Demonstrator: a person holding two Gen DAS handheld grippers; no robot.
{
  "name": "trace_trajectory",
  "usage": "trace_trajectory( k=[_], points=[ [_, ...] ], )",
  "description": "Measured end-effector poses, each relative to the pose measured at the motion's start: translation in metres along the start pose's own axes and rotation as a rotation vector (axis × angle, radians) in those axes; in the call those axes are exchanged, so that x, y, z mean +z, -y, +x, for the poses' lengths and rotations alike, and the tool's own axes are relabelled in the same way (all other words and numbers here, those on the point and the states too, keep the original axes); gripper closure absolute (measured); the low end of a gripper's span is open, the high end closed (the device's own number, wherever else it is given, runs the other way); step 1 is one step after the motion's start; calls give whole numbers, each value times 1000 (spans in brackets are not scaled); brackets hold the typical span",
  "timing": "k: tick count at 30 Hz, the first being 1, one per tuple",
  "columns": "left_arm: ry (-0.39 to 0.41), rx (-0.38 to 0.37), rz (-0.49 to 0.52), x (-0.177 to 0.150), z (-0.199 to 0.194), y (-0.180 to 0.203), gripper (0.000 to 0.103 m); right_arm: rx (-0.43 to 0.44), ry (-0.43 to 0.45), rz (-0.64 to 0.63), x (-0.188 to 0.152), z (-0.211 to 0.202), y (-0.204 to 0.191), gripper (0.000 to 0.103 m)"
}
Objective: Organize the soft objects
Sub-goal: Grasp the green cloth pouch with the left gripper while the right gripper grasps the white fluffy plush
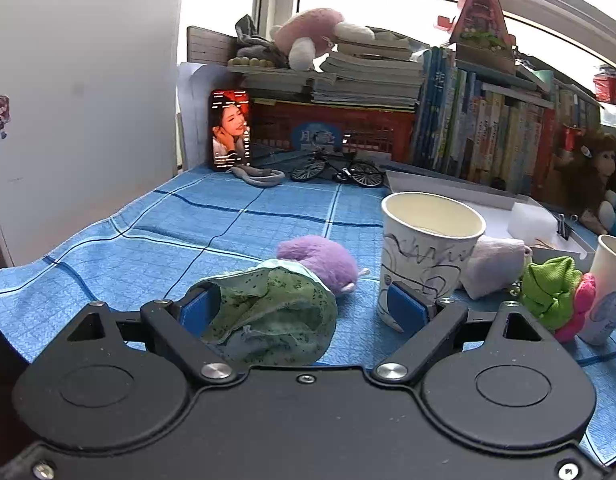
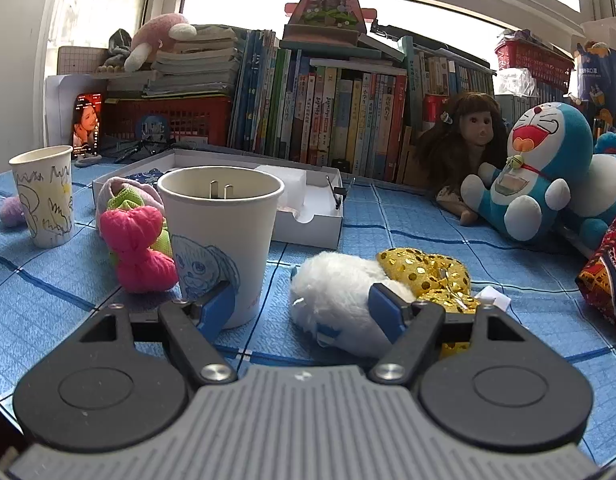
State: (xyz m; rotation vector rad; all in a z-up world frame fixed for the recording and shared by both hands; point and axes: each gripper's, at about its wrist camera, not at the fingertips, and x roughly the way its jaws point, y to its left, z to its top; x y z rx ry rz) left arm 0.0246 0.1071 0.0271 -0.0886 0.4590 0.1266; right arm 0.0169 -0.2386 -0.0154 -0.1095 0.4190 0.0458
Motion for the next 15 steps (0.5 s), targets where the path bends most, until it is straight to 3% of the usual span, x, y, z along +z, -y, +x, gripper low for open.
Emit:
trace_trajectory(
  k=[8,15],
  points=[
    [-21,44,4,-6,7,-5,13,-8,5,-32,-2,-1,-6,20],
    [-42,67,-11,-10,16,-11,15,-87,1,-12,0,3,4,20]
  ],
)
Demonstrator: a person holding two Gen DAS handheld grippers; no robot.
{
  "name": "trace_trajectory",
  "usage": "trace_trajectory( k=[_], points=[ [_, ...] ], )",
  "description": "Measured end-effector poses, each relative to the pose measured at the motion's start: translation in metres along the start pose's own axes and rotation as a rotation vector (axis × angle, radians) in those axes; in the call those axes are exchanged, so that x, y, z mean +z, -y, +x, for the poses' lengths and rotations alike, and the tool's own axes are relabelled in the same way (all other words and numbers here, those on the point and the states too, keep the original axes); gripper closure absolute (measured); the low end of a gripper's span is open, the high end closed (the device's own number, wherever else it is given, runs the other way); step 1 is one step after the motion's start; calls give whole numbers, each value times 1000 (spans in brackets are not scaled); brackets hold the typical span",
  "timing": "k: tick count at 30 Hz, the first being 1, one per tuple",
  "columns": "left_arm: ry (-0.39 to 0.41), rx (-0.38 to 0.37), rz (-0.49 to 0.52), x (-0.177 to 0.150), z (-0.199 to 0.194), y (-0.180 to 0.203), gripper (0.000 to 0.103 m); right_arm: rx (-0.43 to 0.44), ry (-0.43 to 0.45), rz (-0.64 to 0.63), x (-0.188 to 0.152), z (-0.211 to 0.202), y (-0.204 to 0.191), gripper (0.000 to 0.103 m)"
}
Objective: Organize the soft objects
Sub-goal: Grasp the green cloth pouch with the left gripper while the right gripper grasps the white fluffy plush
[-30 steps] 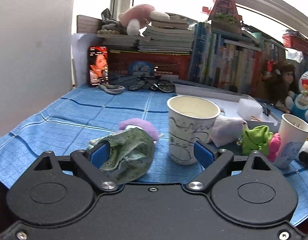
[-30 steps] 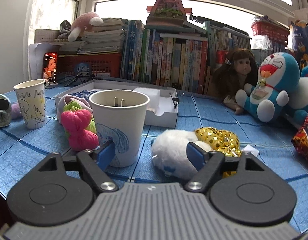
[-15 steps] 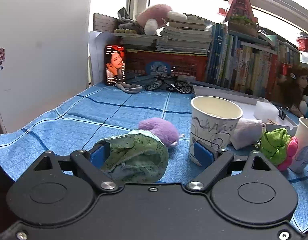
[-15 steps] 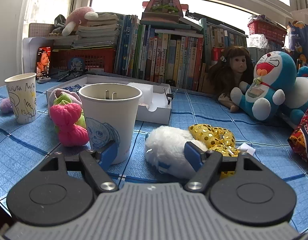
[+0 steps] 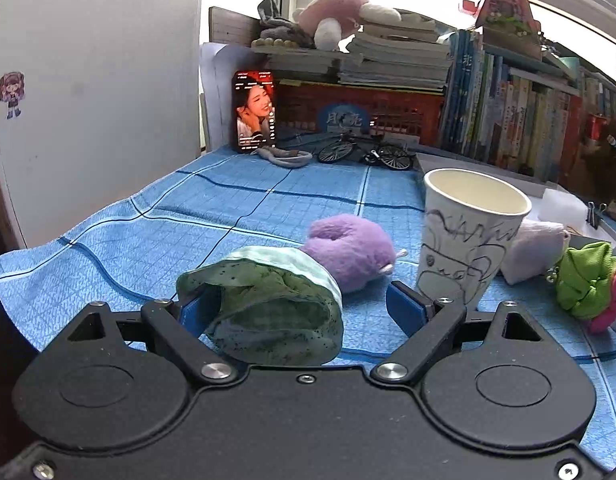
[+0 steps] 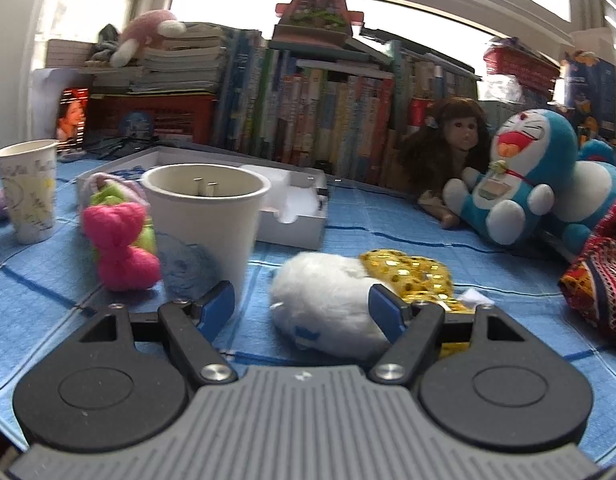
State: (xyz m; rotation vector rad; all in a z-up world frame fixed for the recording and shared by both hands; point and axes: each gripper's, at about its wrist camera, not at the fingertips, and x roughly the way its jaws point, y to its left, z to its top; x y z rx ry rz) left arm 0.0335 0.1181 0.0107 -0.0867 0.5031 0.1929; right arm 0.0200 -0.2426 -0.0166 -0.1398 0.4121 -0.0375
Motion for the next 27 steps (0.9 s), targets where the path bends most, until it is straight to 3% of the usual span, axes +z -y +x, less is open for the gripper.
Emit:
trace_trajectory(
  k=[10,27],
  points=[
    [-19,6,-39,-2,14,-10,20,-22,-41,-48,2,20,0,19],
    [-34,11,-106,-5,23,-32,49,-39,-74,-74,4,31,-4,16]
  ],
)
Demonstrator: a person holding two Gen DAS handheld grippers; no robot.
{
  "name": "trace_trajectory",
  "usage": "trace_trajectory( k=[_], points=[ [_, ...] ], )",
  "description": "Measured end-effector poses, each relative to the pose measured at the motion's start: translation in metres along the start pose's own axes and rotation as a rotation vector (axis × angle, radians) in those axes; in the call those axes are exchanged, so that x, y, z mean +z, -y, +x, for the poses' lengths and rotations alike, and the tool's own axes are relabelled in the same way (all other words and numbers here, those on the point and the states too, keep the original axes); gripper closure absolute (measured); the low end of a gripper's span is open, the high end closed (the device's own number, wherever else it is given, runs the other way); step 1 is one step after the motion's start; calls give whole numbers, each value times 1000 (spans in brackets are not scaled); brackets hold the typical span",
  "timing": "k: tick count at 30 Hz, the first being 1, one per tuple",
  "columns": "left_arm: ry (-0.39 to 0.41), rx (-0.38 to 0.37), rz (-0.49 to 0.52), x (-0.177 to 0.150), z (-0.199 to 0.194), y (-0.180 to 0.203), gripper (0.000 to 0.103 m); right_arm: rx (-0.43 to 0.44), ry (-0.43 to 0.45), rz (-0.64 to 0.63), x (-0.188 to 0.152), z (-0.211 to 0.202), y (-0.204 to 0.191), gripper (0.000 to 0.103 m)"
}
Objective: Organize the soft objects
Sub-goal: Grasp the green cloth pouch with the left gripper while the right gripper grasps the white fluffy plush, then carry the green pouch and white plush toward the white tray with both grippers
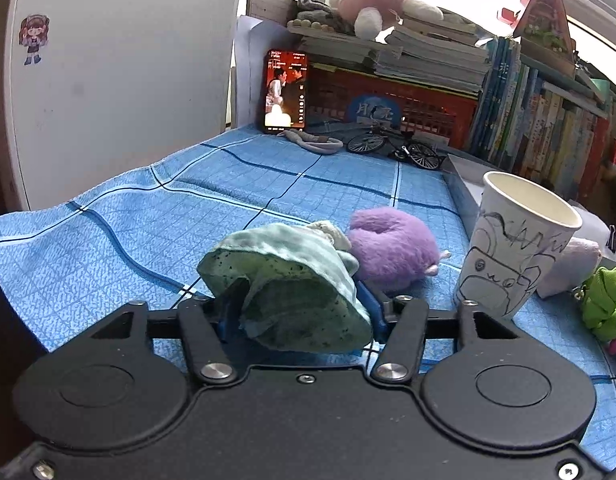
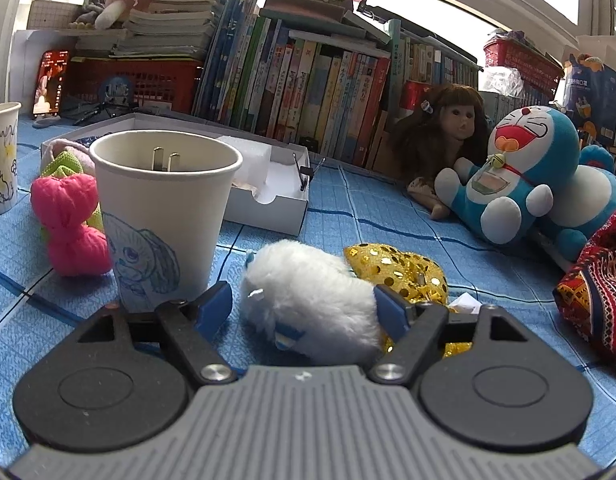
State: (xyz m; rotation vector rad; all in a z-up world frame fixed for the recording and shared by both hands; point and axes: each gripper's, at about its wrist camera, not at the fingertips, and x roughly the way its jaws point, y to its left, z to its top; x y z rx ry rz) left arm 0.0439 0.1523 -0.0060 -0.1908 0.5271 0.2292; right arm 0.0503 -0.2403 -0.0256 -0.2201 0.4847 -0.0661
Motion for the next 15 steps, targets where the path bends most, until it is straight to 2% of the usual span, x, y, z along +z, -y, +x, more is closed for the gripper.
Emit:
trace_trajectory(
  k=[3,8,15],
  points=[
    [0,3,8,-1,1,-1,54,-2,-7,-7,0,1,-1,16],
    [7,13,3,1,-4,-2,75,-26,5,-9,-1,-2,-2,37],
    [54,-10,-2,13,-24,1,78,-28,60,29,5,-14,3,43]
  ],
)
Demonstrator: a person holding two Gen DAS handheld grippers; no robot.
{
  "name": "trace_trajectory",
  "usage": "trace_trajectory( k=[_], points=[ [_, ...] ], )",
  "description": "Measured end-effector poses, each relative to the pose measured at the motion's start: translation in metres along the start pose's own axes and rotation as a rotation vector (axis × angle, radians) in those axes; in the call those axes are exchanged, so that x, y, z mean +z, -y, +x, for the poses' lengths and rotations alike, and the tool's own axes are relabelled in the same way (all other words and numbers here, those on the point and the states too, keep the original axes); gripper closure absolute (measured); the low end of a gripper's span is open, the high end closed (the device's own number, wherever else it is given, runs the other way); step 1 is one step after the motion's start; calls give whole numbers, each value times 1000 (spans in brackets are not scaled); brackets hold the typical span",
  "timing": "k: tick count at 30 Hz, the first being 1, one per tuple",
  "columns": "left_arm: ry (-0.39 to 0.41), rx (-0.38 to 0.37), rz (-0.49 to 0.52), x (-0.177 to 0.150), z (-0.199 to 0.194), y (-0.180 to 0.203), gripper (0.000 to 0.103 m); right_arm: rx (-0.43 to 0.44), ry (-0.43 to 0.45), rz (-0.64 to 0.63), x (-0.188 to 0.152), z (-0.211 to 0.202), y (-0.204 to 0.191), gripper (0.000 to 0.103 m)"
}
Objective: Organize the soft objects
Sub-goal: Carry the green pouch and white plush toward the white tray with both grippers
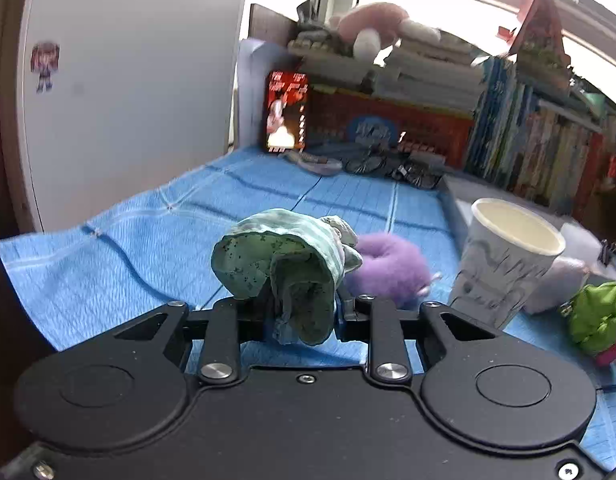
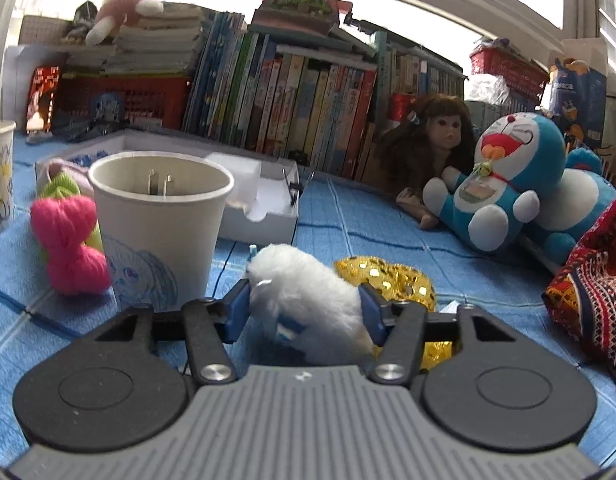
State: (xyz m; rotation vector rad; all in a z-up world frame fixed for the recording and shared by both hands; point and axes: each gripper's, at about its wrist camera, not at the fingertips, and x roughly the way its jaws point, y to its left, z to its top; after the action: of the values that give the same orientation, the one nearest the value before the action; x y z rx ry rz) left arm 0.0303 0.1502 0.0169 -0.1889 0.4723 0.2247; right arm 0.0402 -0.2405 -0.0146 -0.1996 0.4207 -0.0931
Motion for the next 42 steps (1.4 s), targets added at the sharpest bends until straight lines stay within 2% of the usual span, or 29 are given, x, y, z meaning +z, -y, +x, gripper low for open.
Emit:
trace_trajectory(
  k=[6,14,20,23,27,30,37,42],
  points=[
    [47,-52,23,20,-19,10,78,-6,55,-18,10,-13,2,44],
    [71,-150,68,53,-27,35,78,-53,106,-34,24,-23,11,45],
    [-40,-286,63,88,-20,57,78,-18,122,-10,51,-22,31,44],
    [-77,-330,89,109,-16,73,78,55,88,19,71,-15,42,44],
    [-189,-424,68,136,-2,92,78,185,5,50,95,3,51,45],
    [-243,-458,89,155,13,114,78,237,-45,28,113,19,49,45],
    [-328,-465,135,178,56,171,78,309,-190,19,137,64,39,44],
    [-391,-426,165,180,97,204,78,278,-270,18,137,98,29,44]
  ],
)
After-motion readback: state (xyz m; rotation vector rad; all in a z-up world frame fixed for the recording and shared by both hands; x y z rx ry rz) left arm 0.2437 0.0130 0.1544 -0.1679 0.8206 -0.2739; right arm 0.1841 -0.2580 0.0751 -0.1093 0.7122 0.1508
